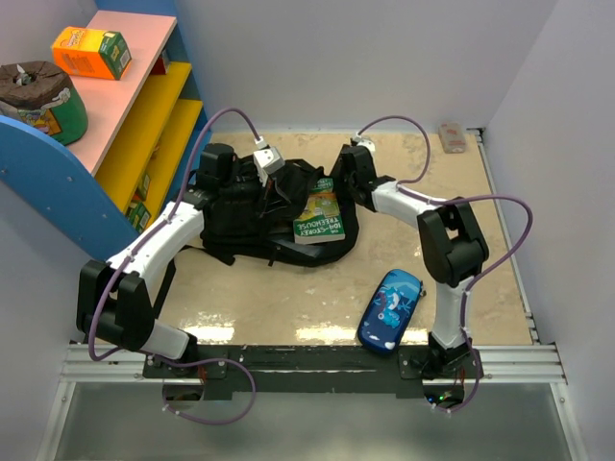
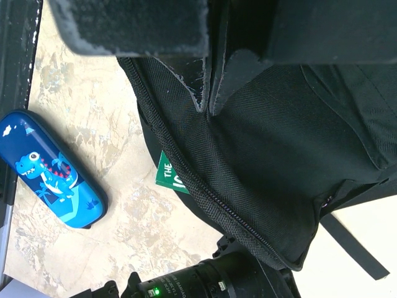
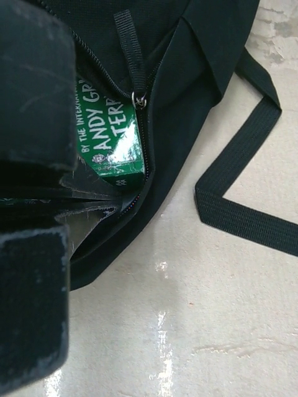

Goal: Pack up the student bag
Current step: Place the book in the student bag.

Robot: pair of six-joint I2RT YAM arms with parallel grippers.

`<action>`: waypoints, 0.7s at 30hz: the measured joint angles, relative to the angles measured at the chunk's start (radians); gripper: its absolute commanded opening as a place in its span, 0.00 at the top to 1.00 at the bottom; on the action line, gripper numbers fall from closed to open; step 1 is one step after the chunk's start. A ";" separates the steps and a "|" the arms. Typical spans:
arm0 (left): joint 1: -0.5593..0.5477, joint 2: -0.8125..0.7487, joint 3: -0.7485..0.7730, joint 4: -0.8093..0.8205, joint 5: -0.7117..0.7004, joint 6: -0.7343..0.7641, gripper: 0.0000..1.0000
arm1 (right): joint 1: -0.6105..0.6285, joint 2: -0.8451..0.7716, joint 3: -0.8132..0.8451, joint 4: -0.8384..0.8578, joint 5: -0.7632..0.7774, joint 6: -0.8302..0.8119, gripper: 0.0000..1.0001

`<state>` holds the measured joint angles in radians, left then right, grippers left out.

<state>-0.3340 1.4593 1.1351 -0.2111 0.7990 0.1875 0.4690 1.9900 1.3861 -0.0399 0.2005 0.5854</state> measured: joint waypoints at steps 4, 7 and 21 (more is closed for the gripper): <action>0.000 0.000 0.000 0.000 0.001 0.000 1.00 | 0.001 0.003 0.001 0.016 -0.051 0.010 1.00; 0.000 0.000 0.000 0.000 0.001 0.000 1.00 | 0.024 0.034 0.047 0.018 -0.065 0.014 1.00; 0.000 0.000 0.000 -0.001 0.008 0.000 1.00 | 0.041 -0.137 -0.137 0.079 -0.077 0.048 0.96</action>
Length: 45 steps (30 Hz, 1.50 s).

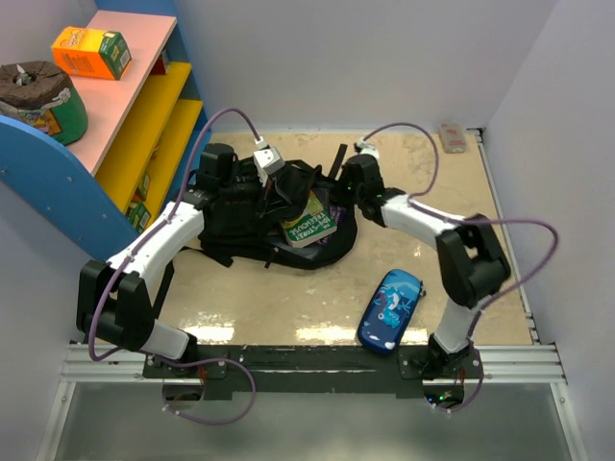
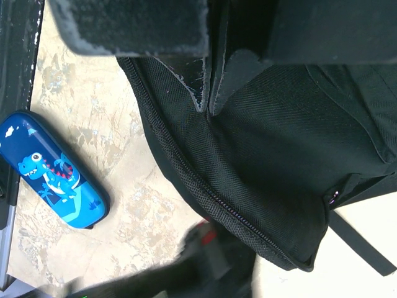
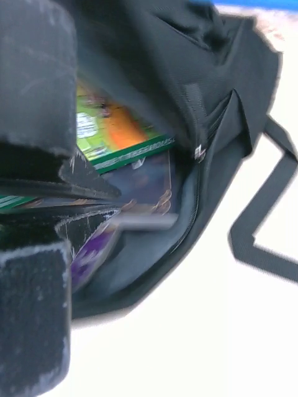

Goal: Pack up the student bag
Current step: Place the book in the student bag.

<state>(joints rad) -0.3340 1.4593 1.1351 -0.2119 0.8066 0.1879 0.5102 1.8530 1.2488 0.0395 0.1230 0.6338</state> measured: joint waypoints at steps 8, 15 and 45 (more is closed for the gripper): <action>0.000 -0.001 0.000 0.000 -0.003 0.005 1.00 | 0.048 -0.458 -0.294 0.064 0.063 0.043 1.00; 0.000 -0.005 0.000 -0.002 -0.011 0.010 1.00 | 0.229 -0.563 -0.537 0.046 0.096 0.116 1.00; 0.000 -0.014 -0.005 -0.046 -0.025 0.069 1.00 | 0.093 -0.136 -0.202 0.101 0.238 0.094 0.91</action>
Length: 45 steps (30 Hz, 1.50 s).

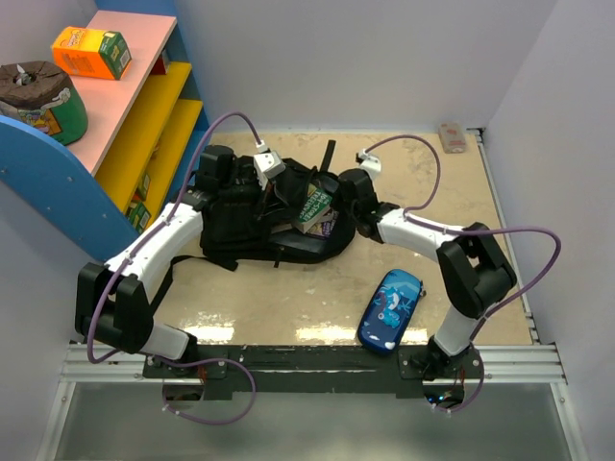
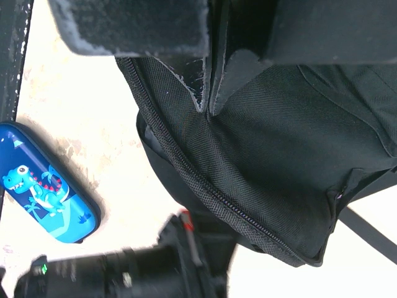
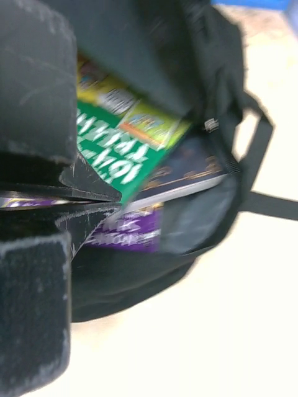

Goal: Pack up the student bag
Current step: Place the book in the student bag.

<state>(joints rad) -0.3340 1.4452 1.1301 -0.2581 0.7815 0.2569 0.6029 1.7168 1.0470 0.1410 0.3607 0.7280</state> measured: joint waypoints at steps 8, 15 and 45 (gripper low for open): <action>0.000 -0.008 -0.016 0.000 0.000 0.017 1.00 | 0.031 -0.045 -0.017 -0.014 -0.010 0.014 1.00; 0.000 -0.010 -0.016 0.002 0.000 0.017 1.00 | 0.244 -0.171 -0.164 0.039 -0.043 0.064 1.00; 0.000 -0.028 -0.016 -0.020 -0.002 0.043 1.00 | 0.171 -0.341 -0.158 -0.402 -0.014 0.172 0.01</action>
<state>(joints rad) -0.3340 1.4170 1.1145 -0.2783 0.7799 0.3000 0.7738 1.3758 0.8886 -0.2607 0.3470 0.9005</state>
